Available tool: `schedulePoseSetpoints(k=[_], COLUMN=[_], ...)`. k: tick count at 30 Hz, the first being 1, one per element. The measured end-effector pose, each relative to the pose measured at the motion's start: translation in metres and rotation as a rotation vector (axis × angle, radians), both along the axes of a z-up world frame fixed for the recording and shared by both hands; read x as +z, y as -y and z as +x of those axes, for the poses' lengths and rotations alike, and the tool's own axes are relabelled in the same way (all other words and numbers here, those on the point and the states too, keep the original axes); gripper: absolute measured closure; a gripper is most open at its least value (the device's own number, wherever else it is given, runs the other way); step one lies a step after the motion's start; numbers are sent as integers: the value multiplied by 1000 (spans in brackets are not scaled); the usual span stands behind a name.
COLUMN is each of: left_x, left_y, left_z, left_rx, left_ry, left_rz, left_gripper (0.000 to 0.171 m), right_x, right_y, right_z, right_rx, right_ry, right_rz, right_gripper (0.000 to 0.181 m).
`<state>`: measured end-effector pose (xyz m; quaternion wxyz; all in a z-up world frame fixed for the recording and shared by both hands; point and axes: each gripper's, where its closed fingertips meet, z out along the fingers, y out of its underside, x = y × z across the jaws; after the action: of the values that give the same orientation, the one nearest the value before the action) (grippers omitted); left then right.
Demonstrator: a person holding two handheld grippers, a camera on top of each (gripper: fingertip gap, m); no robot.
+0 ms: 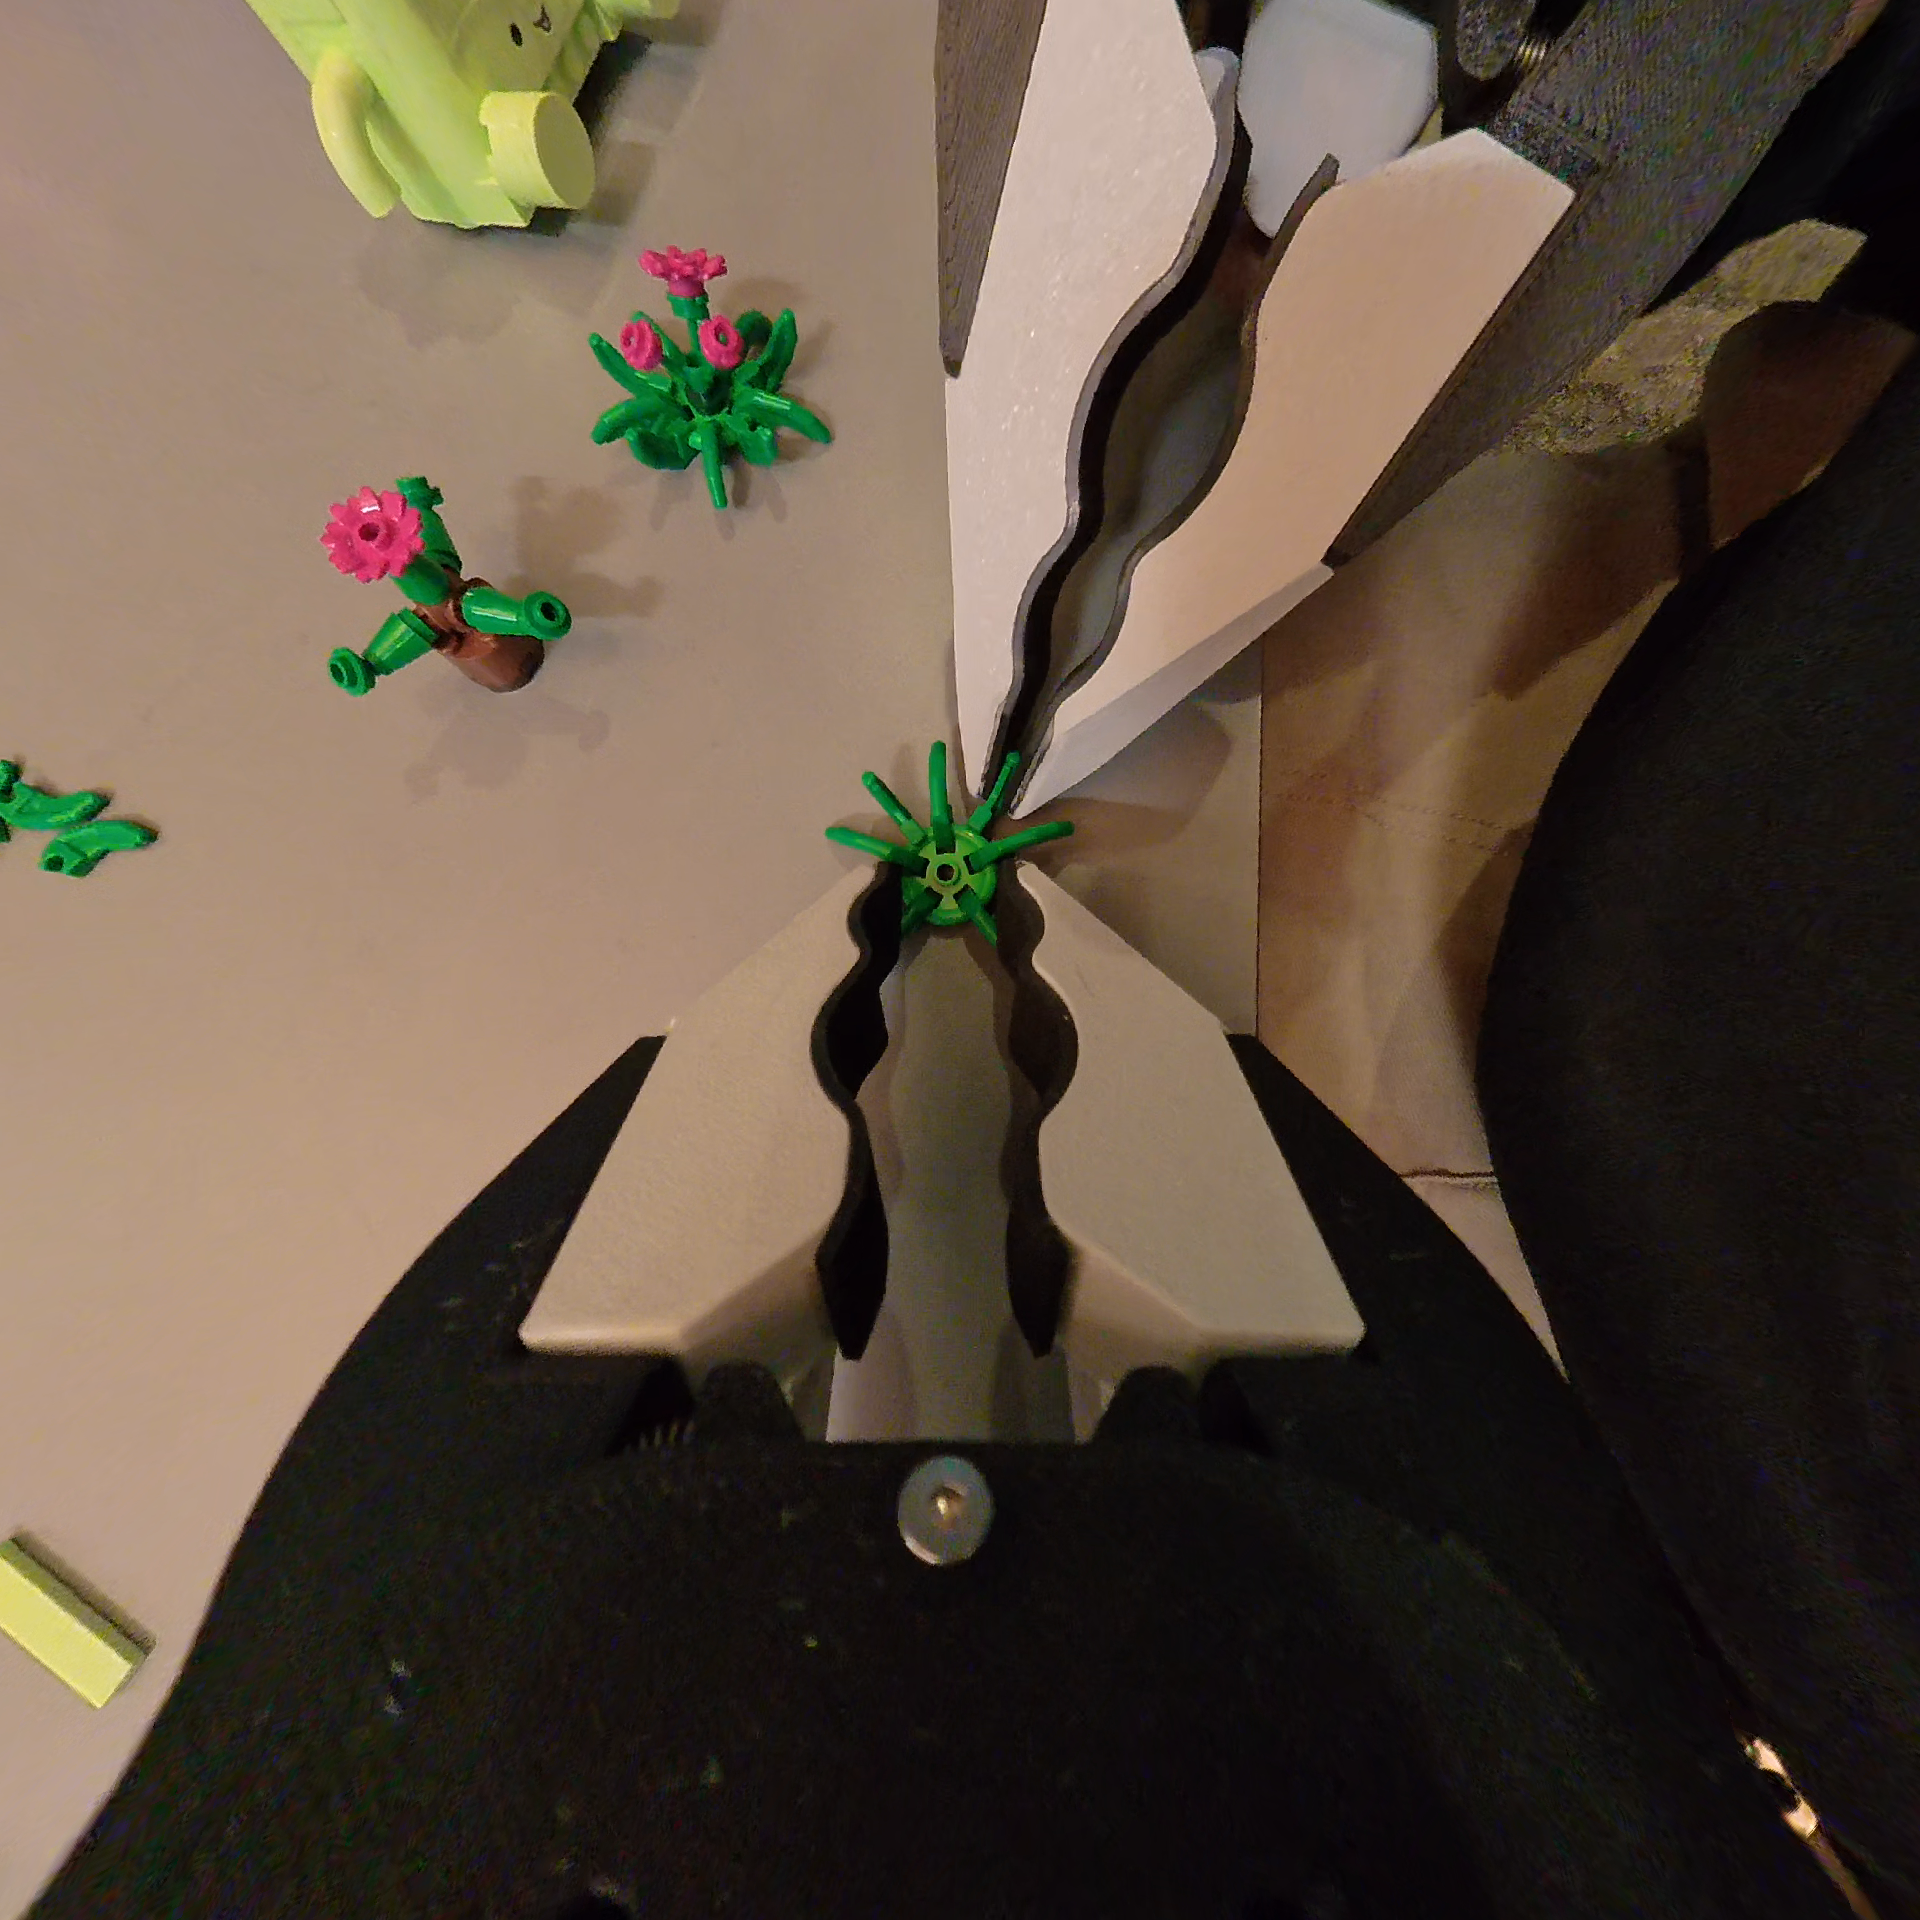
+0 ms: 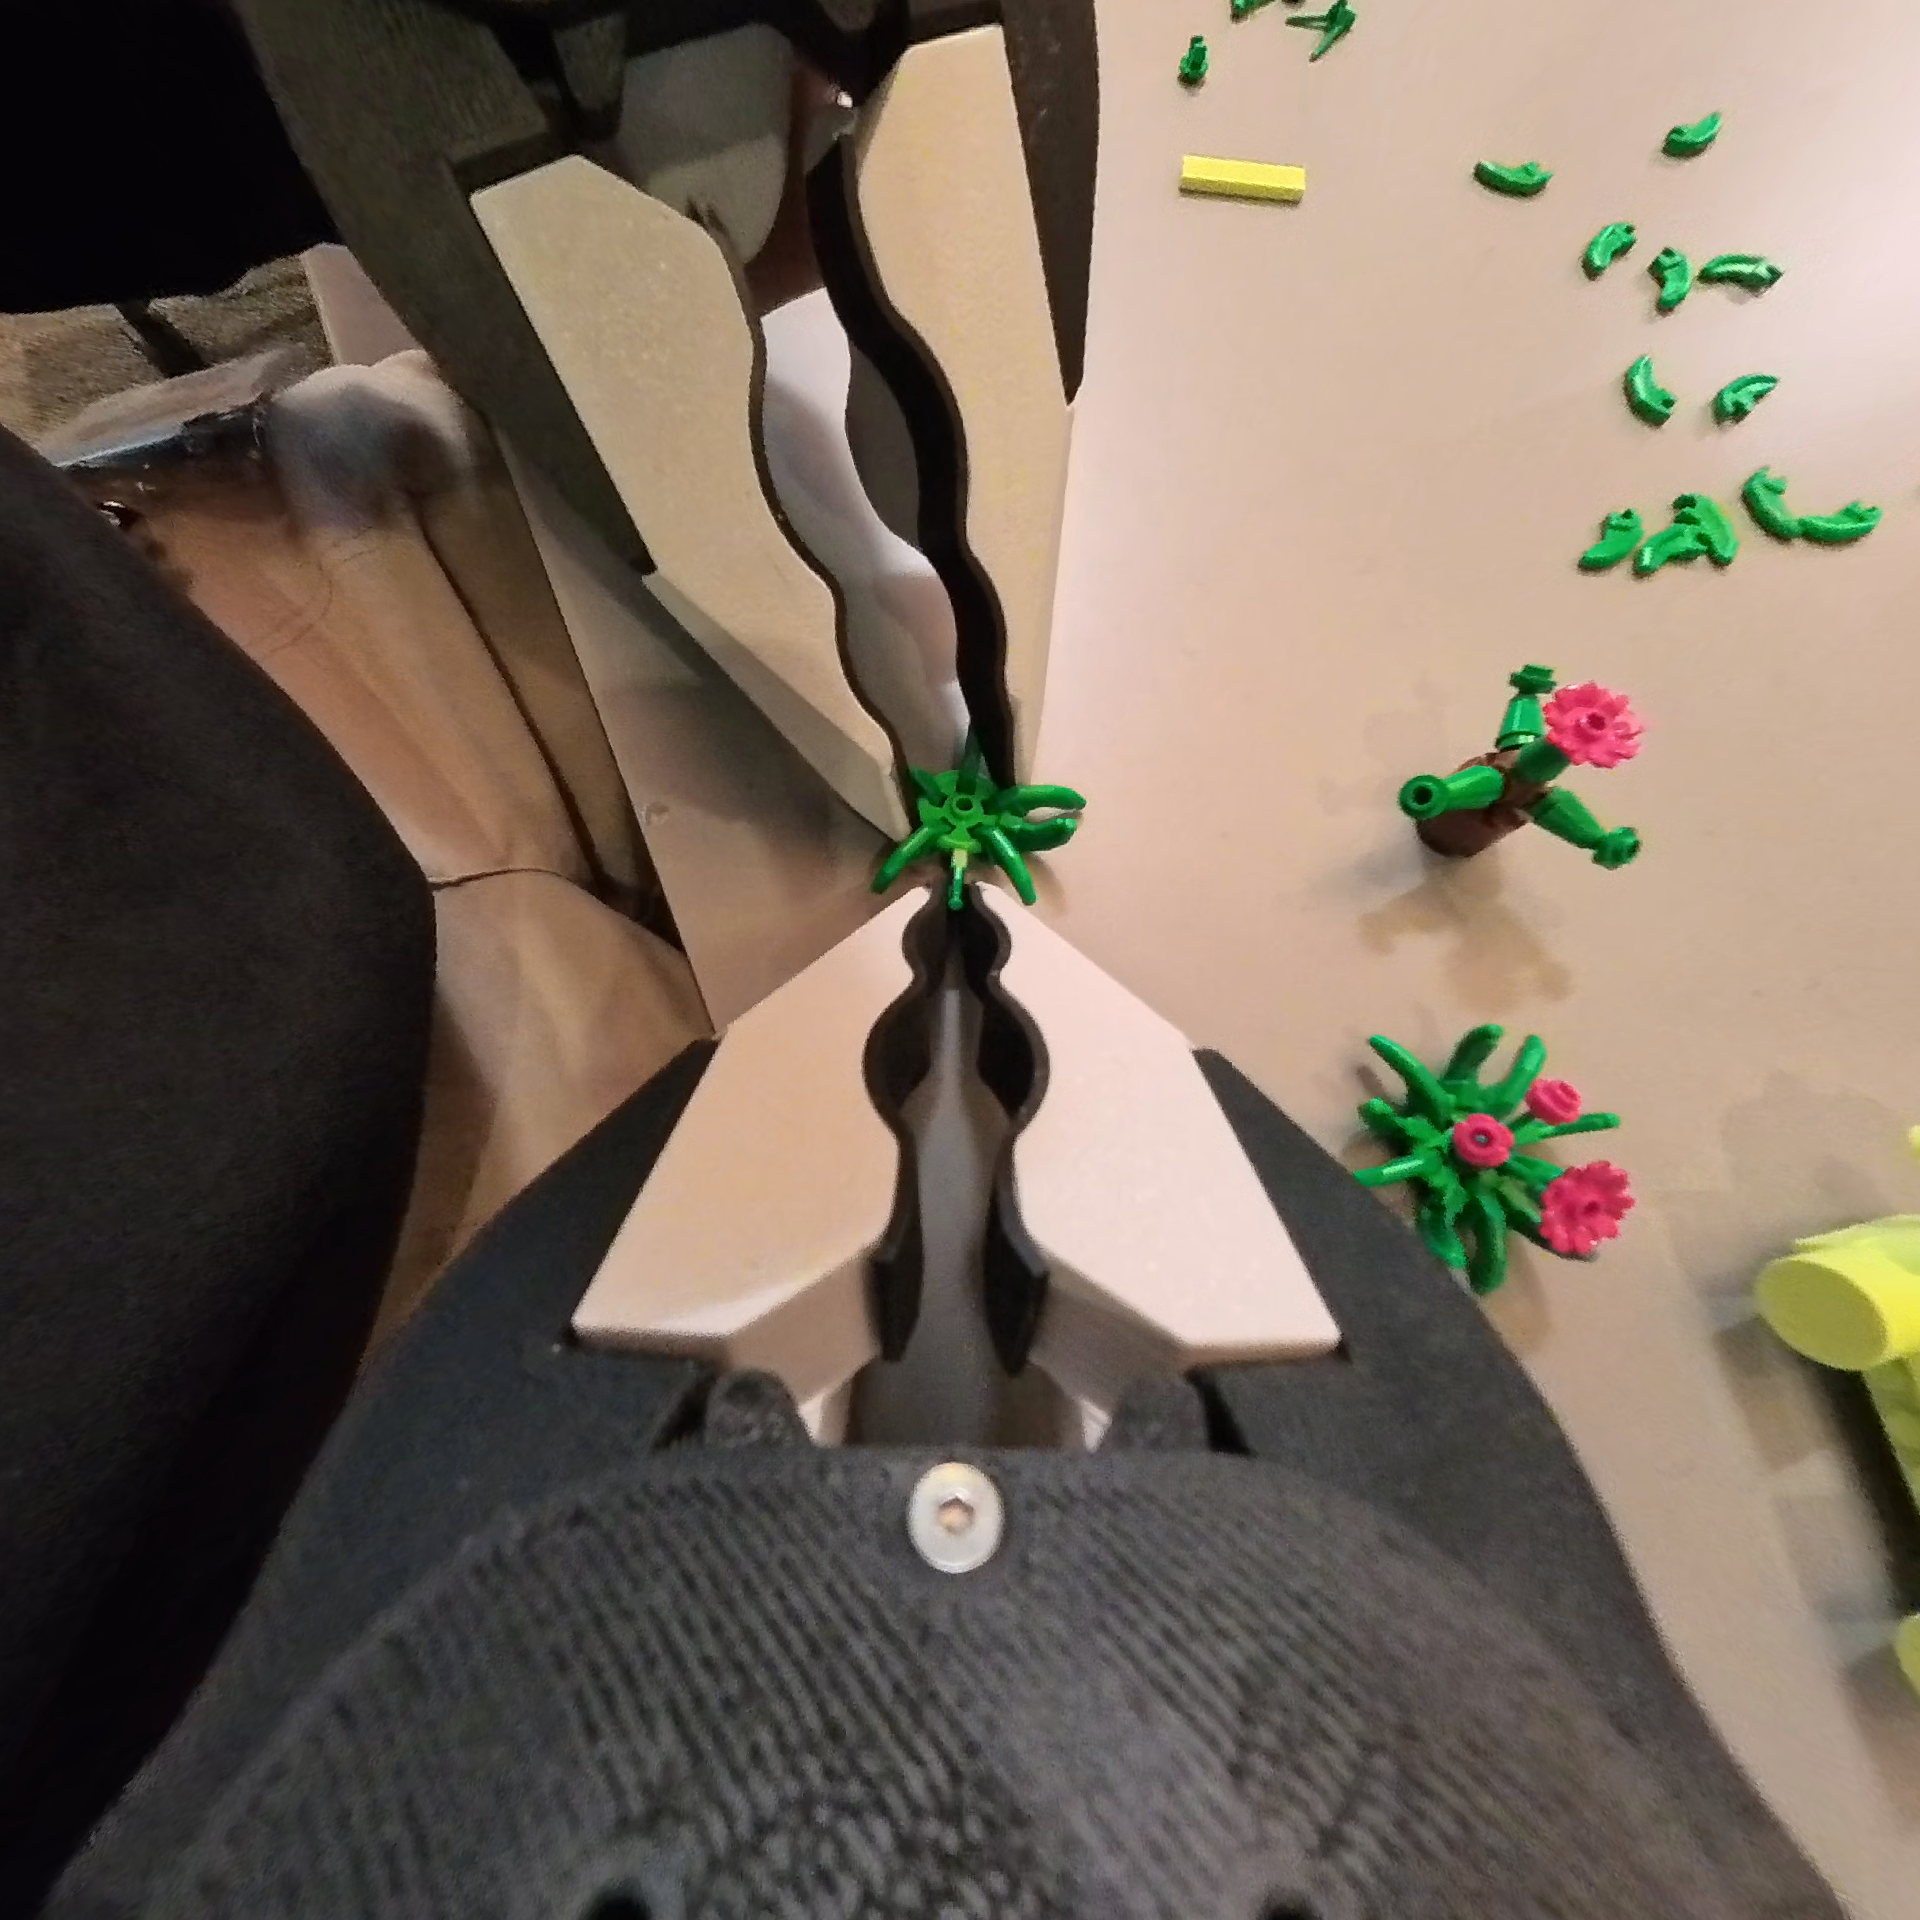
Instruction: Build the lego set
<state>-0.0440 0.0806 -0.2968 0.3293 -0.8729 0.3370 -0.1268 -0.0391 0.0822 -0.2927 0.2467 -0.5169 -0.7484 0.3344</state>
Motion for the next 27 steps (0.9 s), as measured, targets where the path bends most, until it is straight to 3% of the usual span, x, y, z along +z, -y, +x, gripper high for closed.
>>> schedulePoseSetpoints(k=[27], left_x=[-1], left_y=[0], left_z=[-2], left_rx=[8], left_ry=[7], left_rz=[24], left_gripper=[152], right_x=[0], right_y=[0], right_z=[-3], right_rx=[-17], right_ry=[4], right_rz=[-5], right_gripper=[181])
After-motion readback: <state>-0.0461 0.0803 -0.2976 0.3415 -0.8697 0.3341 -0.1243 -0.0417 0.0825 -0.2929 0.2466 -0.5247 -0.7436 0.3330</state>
